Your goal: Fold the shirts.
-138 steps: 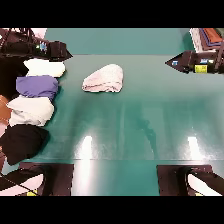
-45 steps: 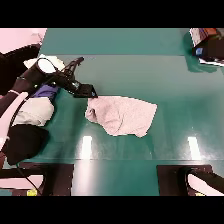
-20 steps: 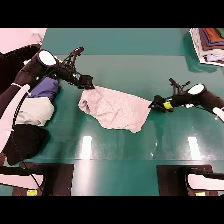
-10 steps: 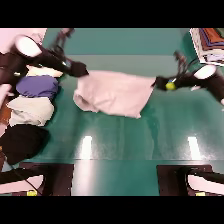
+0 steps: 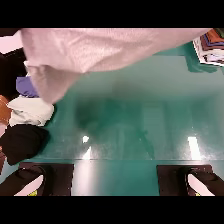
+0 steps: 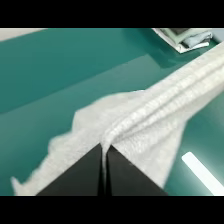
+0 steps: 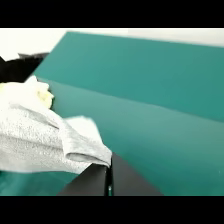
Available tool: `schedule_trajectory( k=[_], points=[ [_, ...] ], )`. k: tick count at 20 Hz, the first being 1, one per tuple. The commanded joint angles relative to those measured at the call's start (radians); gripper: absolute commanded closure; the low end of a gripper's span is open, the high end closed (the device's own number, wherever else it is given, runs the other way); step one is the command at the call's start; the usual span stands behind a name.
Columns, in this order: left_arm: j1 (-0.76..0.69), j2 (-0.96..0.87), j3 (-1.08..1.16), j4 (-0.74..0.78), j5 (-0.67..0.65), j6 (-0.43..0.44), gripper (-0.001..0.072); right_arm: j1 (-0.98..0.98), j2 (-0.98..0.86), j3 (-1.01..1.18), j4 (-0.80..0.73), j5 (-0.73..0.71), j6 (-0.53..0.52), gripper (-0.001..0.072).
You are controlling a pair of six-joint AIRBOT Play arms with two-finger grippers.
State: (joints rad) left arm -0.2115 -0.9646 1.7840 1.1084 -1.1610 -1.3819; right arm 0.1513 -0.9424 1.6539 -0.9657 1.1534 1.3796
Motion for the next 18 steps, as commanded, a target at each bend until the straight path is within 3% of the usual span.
schedule_trajectory(
  k=[1,5,8,11,13,14,15,16,18],
  points=[
    [-0.011,0.038,-0.041,0.014,-0.042,-0.026,0.0688,-0.003,0.038,0.038,-0.007,0.106,0.055,0.0703],
    [-0.164,0.038,-0.365,0.115,-0.061,-0.059,0.0688,-0.003,0.057,-0.199,-0.045,0.171,0.124,0.0703],
    [-0.295,0.038,-0.704,0.126,0.031,-0.061,0.0687,-0.004,0.106,-0.415,-0.158,0.151,0.159,0.0703],
    [-0.371,0.038,-0.958,0.053,0.167,-0.061,0.0685,-0.005,0.132,-0.549,-0.213,0.151,0.175,0.0703],
    [-0.380,0.038,-1.027,-0.026,0.182,-0.058,0.0683,-0.005,0.146,-0.598,-0.212,0.138,0.178,0.0703],
    [-0.380,0.038,-1.027,-0.029,0.183,-0.058,0.0586,-0.005,0.146,-0.605,-0.214,0.138,0.183,0.0703],
    [-0.380,0.038,-1.019,-0.032,0.185,-0.058,0.0345,-0.005,0.146,-0.604,-0.212,0.137,0.183,0.0702],
    [-0.380,0.038,-1.004,-0.031,0.182,-0.058,0.0270,-0.005,0.146,-0.604,-0.212,0.137,0.184,0.0703],
    [-0.356,0.038,-0.953,-0.006,0.161,-0.058,0.0269,-0.005,0.146,-0.604,-0.212,0.137,0.187,0.0703]
  ],
)
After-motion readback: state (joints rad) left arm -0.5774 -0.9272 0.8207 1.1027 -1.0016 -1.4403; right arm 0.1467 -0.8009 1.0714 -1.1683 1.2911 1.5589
